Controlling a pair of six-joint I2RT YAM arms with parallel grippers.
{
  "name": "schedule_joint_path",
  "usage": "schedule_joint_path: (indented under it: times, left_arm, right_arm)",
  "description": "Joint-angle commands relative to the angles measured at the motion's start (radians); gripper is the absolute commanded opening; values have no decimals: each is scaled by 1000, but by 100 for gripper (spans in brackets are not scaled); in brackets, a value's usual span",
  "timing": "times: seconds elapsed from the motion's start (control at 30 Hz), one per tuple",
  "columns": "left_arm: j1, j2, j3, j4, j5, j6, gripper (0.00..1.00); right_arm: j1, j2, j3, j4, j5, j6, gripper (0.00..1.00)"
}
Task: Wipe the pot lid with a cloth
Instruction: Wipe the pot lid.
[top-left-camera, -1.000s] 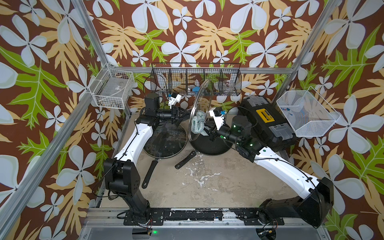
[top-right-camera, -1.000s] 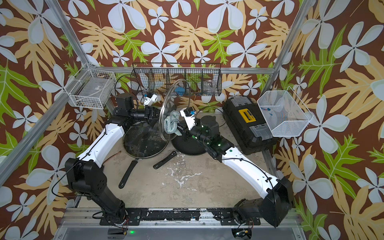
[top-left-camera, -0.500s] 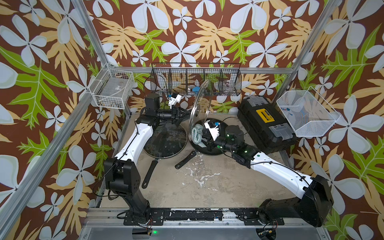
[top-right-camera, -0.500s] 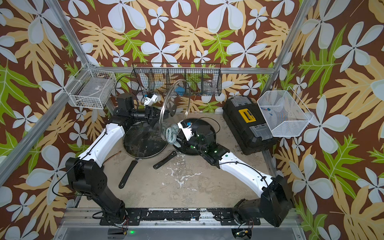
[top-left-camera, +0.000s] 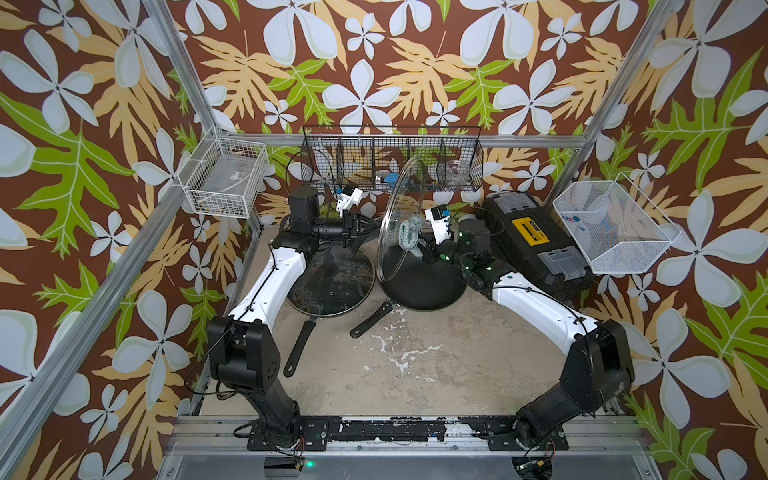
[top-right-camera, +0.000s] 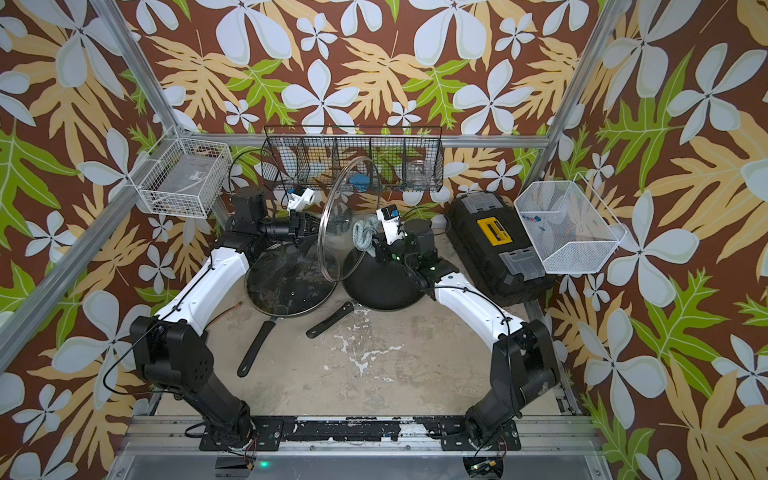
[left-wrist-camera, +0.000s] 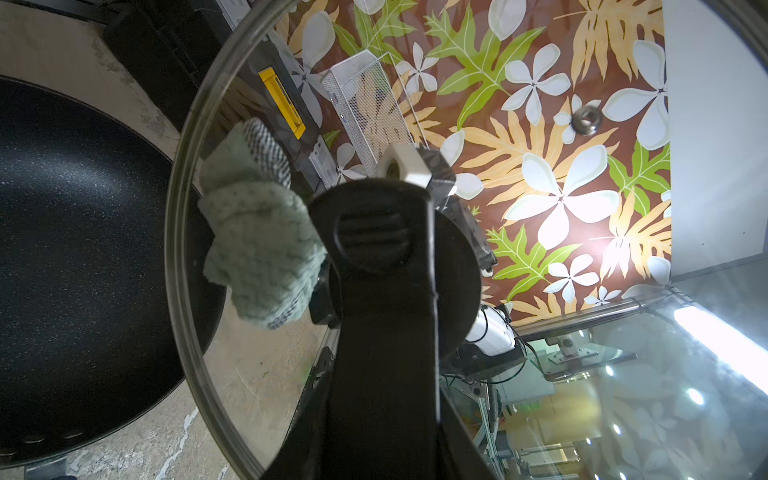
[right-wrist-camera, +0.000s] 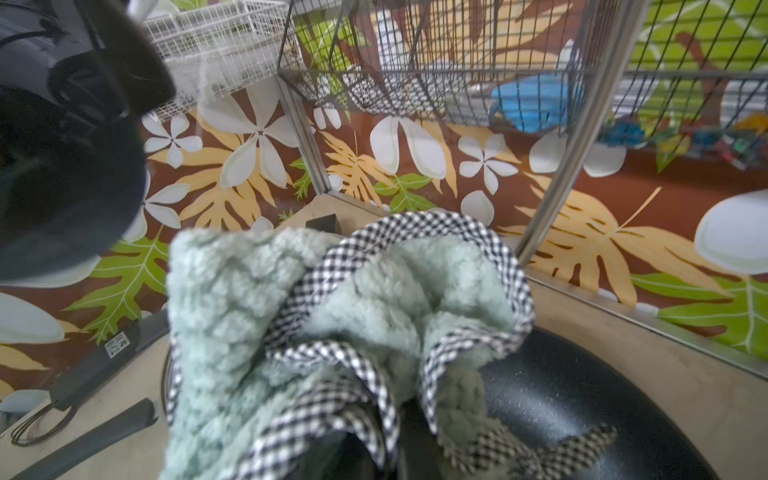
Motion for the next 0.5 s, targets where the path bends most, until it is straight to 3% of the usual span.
schedule_joint_path:
  times: [0.0,0.27,0.47]
  left_arm:
    - [1,-23,-4,105,48,-1,0]
    - [2,-26,-18,107,46,8,0]
    - [2,-14,-18,107,42,14,0]
  right_arm:
    - [-7,26,87,5,24,-25,0]
    - [13,27,255,18,-61,-10,0]
    - [102,-69,171,79,-116,-17,0]
